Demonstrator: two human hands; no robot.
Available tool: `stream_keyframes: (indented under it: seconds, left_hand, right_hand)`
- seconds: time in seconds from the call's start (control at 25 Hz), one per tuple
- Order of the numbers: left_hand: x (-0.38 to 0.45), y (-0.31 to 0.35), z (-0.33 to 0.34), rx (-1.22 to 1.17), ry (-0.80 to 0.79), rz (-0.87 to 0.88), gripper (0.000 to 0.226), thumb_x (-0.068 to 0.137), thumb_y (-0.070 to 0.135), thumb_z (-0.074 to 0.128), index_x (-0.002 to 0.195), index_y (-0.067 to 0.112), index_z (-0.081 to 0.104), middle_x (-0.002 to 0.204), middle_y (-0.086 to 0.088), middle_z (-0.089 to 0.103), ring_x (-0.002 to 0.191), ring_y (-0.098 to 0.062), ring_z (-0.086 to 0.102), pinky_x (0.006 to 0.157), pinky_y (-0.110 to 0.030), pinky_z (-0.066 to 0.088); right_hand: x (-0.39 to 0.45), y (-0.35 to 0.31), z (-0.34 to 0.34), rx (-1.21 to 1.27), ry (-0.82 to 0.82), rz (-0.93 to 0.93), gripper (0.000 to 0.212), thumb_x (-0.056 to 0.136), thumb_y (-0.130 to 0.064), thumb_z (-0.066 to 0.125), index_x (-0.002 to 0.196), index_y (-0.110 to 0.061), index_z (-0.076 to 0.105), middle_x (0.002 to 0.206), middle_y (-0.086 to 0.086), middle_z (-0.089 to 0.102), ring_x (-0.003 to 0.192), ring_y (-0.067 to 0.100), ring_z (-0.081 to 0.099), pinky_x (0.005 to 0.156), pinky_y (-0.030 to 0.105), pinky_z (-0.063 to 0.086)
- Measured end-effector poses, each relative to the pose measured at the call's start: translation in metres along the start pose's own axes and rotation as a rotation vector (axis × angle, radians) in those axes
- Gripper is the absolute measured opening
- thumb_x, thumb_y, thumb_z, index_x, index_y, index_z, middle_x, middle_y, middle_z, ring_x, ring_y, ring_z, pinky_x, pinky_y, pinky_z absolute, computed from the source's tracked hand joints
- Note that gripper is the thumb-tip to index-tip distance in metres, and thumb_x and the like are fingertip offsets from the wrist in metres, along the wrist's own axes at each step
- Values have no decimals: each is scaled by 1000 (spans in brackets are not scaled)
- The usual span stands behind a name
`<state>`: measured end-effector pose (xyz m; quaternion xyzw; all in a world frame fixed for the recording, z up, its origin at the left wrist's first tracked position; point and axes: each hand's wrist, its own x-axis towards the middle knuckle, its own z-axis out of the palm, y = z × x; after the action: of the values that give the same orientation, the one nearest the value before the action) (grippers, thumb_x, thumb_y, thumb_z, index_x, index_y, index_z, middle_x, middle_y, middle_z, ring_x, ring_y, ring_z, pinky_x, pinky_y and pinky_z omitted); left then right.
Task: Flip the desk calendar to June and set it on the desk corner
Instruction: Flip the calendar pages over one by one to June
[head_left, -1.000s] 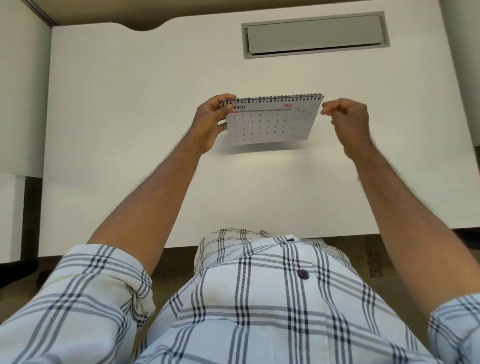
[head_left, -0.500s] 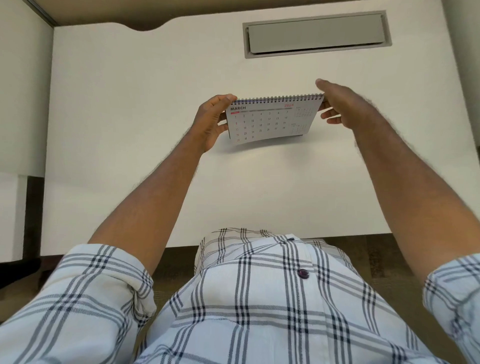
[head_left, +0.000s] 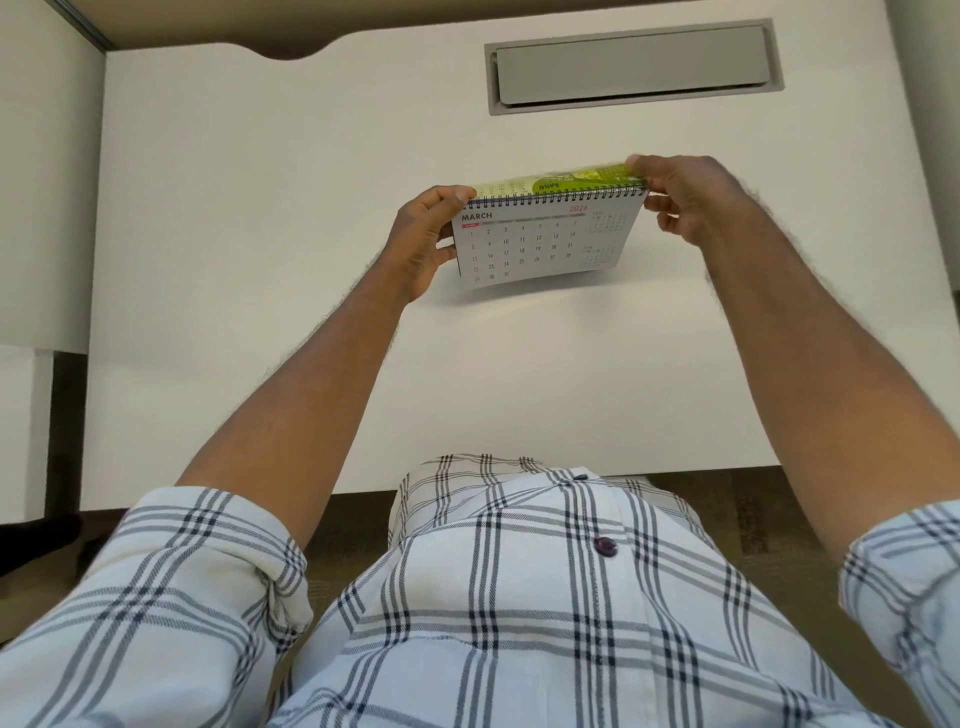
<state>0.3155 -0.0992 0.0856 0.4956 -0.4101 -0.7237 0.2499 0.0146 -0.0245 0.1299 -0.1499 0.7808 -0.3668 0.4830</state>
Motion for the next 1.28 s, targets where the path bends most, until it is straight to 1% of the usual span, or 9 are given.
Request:
stream_keyframes:
  seconds: [0.16,0.36,0.48,0.6,0.68,0.8,0.92,1.08,1.28]
  left_hand:
    - [1,0,1,4,-7,-21,6,97,22,69,93,18,68,92,-2,77,94,-22,68,92,-44,58]
    - [1,-2,-1,6,-16,-19,5,96,23,71,93,19,69,93,-2,77,96,-23,66,95,-46,57]
    - [1,-2,0,-6,-8,-1,18,96,23,69,113,23,68,100,1,77,98,-22,67,93,-45,56]
    - [3,-4,1,-28,27,-26,55,98,22,69,147,27,44,108,1,76,105,-22,69,98,-47,56]
    - [4,-5,0,-35,29,-51,74,98,23,70,159,19,30,113,-2,75,107,-22,68,102,-49,54]
    - [8,-6,-1,-21,18,-67,71,97,23,71,159,12,36,116,-4,73,108,-22,67,106,-51,52]
    - [9,-7,-3,-10,-4,-72,72,92,29,74,156,15,44,118,-4,76,109,-22,68,105,-49,53]
    - [9,-6,-2,-22,-4,-56,66,97,25,70,156,21,42,115,-1,77,111,-22,67,103,-47,55]
    - [7,-7,-2,-27,-14,-40,65,98,23,69,157,30,42,118,0,77,114,-23,66,99,-45,56]
  right_hand:
    - [3,-1,7,62,55,69,33,73,-42,88,75,-20,62,80,-8,65,66,10,40,56,23,30]
    - [7,0,3,70,-16,122,29,79,-39,83,72,-24,60,84,-8,69,67,5,49,57,26,25]
    - [7,-1,1,48,-18,118,23,84,-36,80,74,-23,63,79,-10,69,63,2,49,57,25,26]
    - [3,-5,1,31,35,34,13,86,-29,80,87,-20,71,83,-12,68,64,1,53,46,15,38]
    - [3,-5,3,39,57,-40,19,87,-22,80,102,-14,71,89,-8,69,66,1,59,40,8,40]
    - [9,0,4,72,107,-130,35,83,-8,81,115,0,70,93,3,72,77,13,69,60,17,56]
    - [11,5,6,30,154,-181,34,81,-7,82,113,-9,71,96,3,73,81,15,70,78,30,63]
    - [9,11,8,-77,201,-241,37,79,-17,84,115,-20,73,104,-2,75,78,7,69,63,21,50]
    - [4,12,4,113,123,-334,34,81,-1,75,115,-6,69,82,1,64,67,7,62,64,16,50]
